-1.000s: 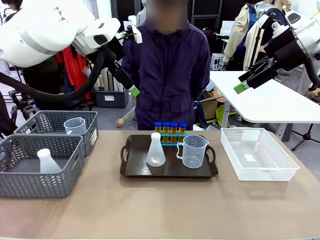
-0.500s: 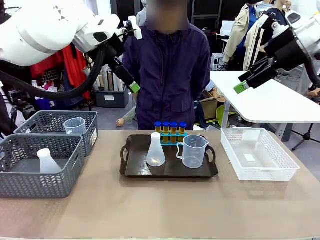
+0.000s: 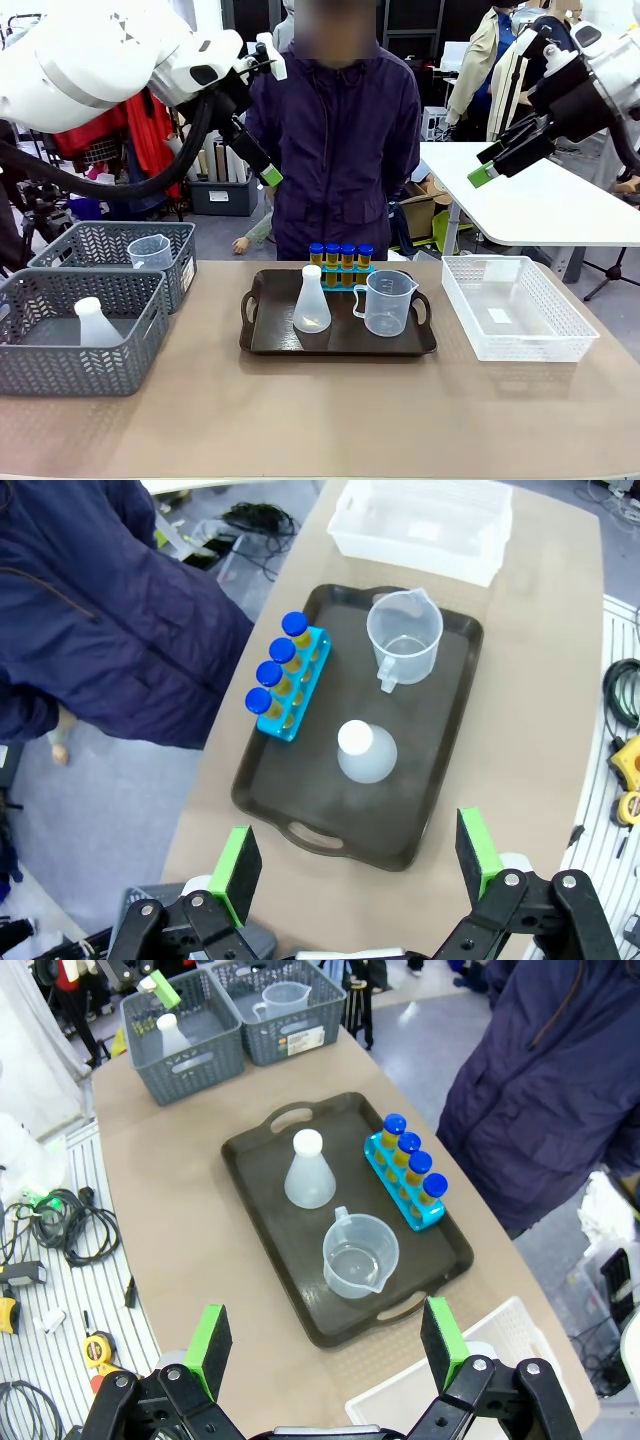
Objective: Prepare the laboratory tools.
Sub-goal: Pick up one Small flask and place it on the Handle tray.
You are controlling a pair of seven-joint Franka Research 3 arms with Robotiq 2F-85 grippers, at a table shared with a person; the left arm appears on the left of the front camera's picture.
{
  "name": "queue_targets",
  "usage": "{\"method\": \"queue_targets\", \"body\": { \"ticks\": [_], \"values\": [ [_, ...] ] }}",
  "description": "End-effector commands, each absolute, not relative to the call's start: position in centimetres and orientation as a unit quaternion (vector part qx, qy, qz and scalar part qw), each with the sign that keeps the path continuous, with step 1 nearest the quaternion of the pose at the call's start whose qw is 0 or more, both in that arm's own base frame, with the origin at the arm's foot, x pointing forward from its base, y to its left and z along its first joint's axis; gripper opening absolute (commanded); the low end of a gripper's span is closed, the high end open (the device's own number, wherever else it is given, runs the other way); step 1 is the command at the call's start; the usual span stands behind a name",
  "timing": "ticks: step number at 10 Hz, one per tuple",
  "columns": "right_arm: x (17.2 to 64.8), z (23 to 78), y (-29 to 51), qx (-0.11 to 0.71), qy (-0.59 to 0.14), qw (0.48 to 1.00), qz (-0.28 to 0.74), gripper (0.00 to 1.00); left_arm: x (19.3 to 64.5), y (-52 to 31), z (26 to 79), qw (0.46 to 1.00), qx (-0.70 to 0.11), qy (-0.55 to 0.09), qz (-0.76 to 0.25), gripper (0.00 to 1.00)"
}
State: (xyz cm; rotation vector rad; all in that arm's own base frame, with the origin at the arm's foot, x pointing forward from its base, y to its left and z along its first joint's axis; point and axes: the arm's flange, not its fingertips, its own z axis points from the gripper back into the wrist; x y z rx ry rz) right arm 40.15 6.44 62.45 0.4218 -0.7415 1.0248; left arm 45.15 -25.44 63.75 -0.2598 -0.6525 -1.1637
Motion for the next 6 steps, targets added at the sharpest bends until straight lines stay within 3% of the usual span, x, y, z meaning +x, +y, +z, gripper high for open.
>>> {"method": "queue_targets", "body": {
  "ticks": [1, 6],
  "values": [
    [40.19, 62.51, 6.49, 0.199, -0.347, 0.783, 0.476, 1.00, 45.19, -25.09, 63.77, 0.779, -0.125, -0.300, -0.537, 1.00],
    [40.19, 62.51, 6.49, 0.199, -0.347, 0.783, 0.476, 1.00, 45.19, -25.09, 63.77, 0.779, -0.125, -0.300, -0.537, 1.00]
  ]
}}
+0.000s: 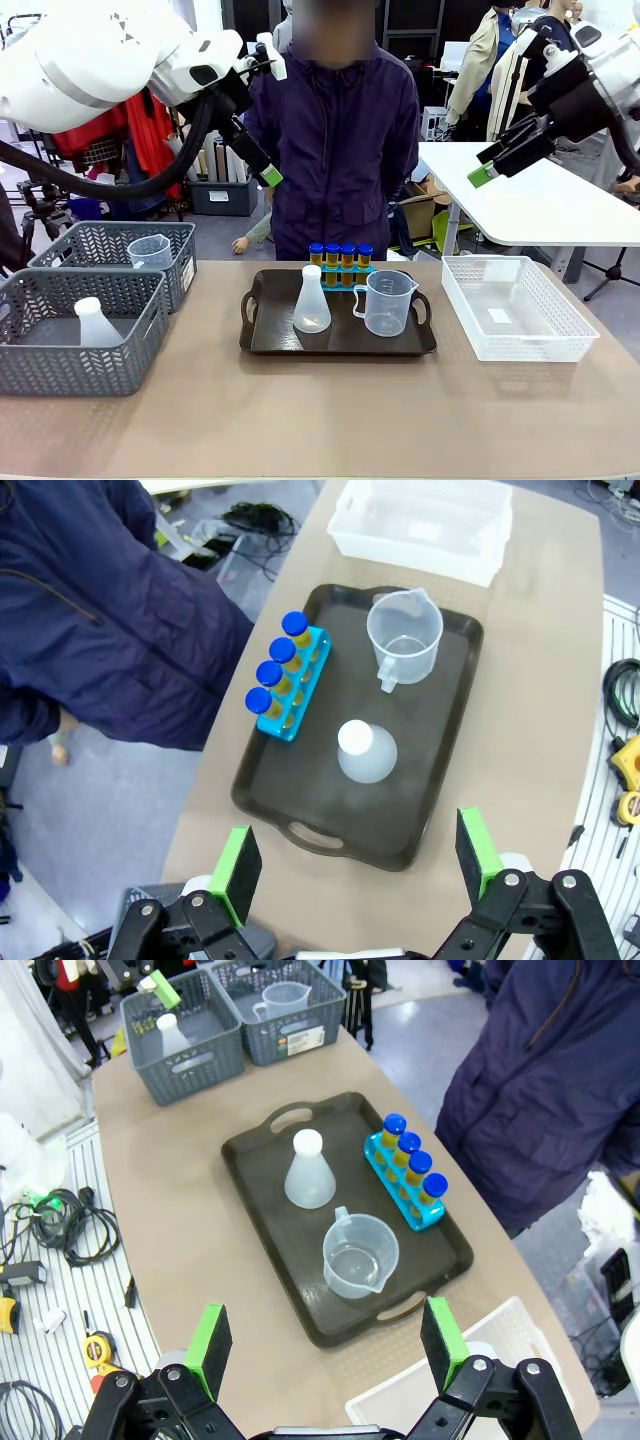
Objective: Prepare the laboratory tools.
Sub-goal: Pick up one Small flask and place it on the Handle tray.
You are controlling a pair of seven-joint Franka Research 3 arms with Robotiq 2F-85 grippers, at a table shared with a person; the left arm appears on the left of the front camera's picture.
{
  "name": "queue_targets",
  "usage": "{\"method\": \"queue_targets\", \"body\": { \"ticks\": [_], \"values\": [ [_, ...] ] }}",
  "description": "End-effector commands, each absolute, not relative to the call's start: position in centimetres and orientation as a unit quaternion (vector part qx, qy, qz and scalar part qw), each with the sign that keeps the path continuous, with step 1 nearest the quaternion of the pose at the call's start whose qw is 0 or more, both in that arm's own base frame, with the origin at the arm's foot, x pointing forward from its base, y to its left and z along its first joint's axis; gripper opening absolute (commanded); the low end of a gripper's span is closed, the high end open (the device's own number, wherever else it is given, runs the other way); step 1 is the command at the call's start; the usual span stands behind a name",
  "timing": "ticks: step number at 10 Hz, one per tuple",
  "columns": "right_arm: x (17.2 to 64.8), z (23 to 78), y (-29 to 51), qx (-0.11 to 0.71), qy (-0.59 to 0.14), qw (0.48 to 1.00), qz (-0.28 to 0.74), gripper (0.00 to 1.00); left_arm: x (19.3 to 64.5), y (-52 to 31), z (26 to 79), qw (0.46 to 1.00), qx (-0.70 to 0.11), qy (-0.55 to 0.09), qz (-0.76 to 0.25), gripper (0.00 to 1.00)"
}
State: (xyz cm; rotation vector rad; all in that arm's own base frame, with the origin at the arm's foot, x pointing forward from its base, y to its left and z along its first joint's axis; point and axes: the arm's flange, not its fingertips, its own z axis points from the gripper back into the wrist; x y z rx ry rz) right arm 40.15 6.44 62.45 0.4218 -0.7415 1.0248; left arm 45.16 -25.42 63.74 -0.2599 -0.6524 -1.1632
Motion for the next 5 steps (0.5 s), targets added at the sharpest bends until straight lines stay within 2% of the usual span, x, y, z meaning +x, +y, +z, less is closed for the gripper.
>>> {"method": "queue_targets", "body": {
  "ticks": [1, 5],
  "values": [
    [40.19, 62.51, 6.49, 0.199, -0.347, 0.783, 0.476, 1.00, 45.19, -25.09, 63.77, 0.779, -0.125, -0.300, -0.537, 1.00],
    [40.19, 62.51, 6.49, 0.199, -0.347, 0.783, 0.476, 1.00, 45.19, -25.09, 63.77, 0.779, -0.125, -0.300, -0.537, 1.00]
  ]
}}
